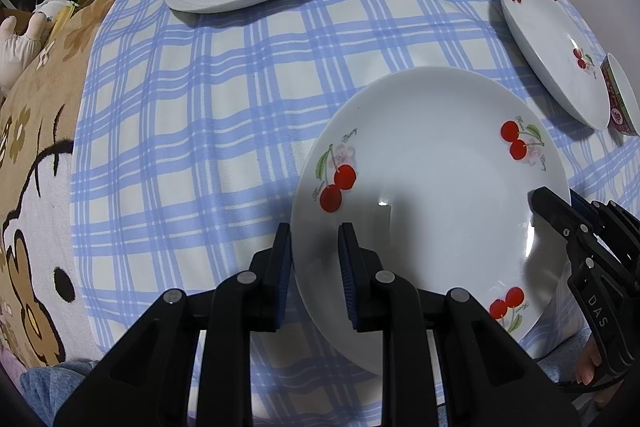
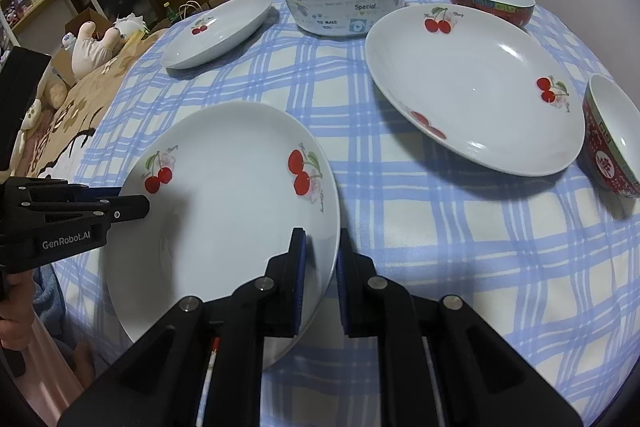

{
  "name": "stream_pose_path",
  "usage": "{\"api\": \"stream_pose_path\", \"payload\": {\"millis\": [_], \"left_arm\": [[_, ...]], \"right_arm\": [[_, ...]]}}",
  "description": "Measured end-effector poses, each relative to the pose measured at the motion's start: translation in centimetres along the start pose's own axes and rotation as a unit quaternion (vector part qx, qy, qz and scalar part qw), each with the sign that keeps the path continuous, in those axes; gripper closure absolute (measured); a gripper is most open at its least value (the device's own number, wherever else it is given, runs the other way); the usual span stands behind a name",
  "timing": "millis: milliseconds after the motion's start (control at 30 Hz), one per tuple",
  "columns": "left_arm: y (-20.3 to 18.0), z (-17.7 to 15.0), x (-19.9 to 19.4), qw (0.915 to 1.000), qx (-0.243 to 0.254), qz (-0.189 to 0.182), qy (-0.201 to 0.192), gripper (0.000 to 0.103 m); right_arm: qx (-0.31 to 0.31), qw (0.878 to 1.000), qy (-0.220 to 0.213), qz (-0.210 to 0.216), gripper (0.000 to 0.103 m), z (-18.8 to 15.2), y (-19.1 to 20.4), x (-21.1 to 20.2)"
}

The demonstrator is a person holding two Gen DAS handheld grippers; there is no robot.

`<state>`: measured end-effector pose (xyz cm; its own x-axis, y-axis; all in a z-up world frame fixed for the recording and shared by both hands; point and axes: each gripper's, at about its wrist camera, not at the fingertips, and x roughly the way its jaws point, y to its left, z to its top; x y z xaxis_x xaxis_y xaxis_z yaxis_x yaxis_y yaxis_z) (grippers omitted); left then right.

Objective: Organize plates and bowls

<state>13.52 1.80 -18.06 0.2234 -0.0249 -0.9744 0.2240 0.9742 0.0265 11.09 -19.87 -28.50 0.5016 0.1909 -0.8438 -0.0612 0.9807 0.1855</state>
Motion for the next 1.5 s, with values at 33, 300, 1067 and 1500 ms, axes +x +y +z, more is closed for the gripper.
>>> {"api": "stream_pose_path", "payload": {"millis": [33,300,1067,1500], "left_arm": [[0.0,0.0,0.0,1.0000,-0.001,-0.001,0.000,0.081],[0.1,0.1,0.1,1.0000,-0.003,-0.007,0.001,0.081],[3.0,2.1,-5.0,0.9955,-0.036,0.029,-0.082,0.047],[7.6,8.1,-5.2,0.9900,-0.078,0.054,-0.105,0.018]], "right_arm": [[-0.002,1.000,0.000,-0.001,0.087,0.0,0.0,0.0],[-0.003,1.000,0.005,0.000,0.086,0.1,0.0,0.0],[-0.006,0.998,-0.060,0.016,0.085,4.3,0.5,-3.2],[-0.037,0.994,-0.095,0.032,0.041,12.1,3.1,-1.0]]}}
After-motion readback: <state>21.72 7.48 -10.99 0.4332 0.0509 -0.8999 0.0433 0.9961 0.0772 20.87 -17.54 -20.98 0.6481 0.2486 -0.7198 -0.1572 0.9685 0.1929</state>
